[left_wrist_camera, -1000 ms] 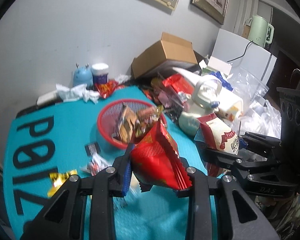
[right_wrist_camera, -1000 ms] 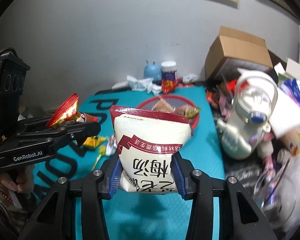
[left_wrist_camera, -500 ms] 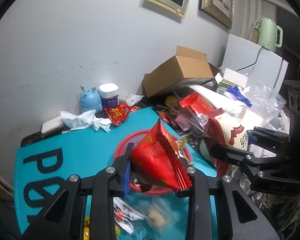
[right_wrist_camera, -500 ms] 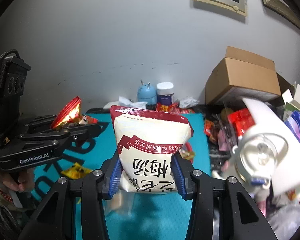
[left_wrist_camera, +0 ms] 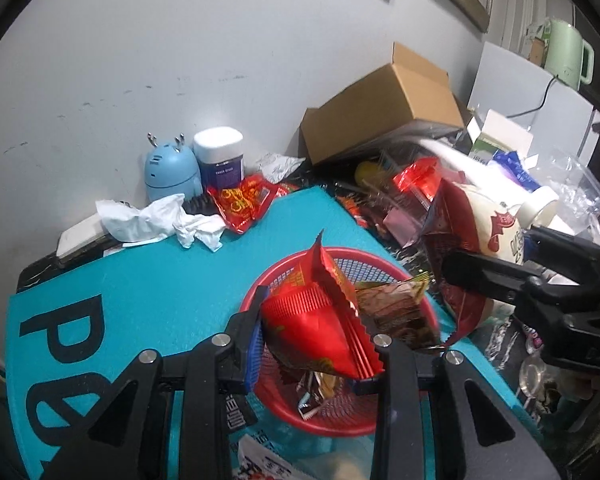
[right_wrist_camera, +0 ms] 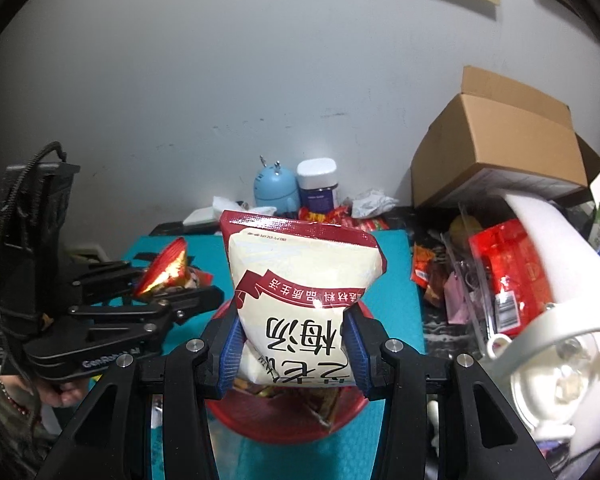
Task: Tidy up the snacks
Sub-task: 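Open the left tool over the basket while the right tool releases the white packet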
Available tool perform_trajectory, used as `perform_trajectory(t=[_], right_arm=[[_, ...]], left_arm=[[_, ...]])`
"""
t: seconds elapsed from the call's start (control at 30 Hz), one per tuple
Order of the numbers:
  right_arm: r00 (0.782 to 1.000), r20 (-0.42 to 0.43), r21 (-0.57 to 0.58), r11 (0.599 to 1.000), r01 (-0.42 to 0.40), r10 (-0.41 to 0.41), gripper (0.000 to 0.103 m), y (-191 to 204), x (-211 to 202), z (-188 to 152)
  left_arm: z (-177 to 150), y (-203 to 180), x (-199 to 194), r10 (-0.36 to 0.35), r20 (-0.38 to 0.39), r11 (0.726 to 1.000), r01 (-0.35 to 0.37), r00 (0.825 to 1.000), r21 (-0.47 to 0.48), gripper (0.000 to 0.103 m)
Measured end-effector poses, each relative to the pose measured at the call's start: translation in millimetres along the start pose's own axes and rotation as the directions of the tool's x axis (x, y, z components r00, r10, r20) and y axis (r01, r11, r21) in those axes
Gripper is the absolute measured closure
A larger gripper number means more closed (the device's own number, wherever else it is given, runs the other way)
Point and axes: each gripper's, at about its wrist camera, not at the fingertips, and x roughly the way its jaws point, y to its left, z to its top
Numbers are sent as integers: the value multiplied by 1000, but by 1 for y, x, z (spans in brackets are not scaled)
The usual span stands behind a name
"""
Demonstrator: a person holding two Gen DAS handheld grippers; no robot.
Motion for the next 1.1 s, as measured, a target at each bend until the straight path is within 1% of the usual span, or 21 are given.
perform_trajectory(t=[0.1, 0.17, 0.2, 0.27, 0.33, 0.47, 0.73, 0.77, 0.83, 0.97, 1.1], right_arm=[[1000, -11, 0, 1000, 2, -2, 58, -4, 9, -1], [1000, -19, 3, 1000, 2, -2, 58, -7, 14, -2], [1000, -23, 6, 1000, 2, -2, 58, -9, 17, -2], [999, -32, 11, 1000, 0, 1, 58, -11, 21, -2], [999, -40, 13, 1000, -2, 2, 58, -13, 24, -3], [999, -50, 12, 1000, -9, 10, 58, -12, 29, -3], [997, -70, 0, 1000, -16, 16, 56, -3, 40, 3], [997, -75, 1, 1000, -12, 12, 54, -3, 42, 3], [996, -92, -2, 1000, -4, 4, 53, -2, 47, 3], [994, -111, 0, 1000, 10, -10, 44, -3, 53, -1], [994, -107, -3, 1000, 13, -13, 43, -3, 51, 0]], left_arm=[[0, -1, 14, -30, -37, 999, 31, 999, 16, 71], [-1, -1, 27, -21, -85, 999, 23, 996, 27, 68], [-2, -1, 30, -22, -91, 999, 24, 996, 23, 67], [-5, 1, 33, -27, -93, 1000, 28, 995, 11, 58], [-7, 1, 32, -22, -84, 1000, 23, 996, 12, 55], [-7, 2, 27, -10, -72, 1000, 11, 997, 18, 55], [-10, 11, 17, -2, -67, 1000, 1, 998, -10, 55], [-11, 12, 16, 0, -67, 1000, 0, 998, -11, 55], [-11, 13, 15, 7, -64, 1000, -8, 998, -12, 55], [-12, 15, 14, 17, -60, 1000, -18, 998, -12, 55], [-12, 16, 13, 17, -59, 1000, -18, 998, -16, 55]])
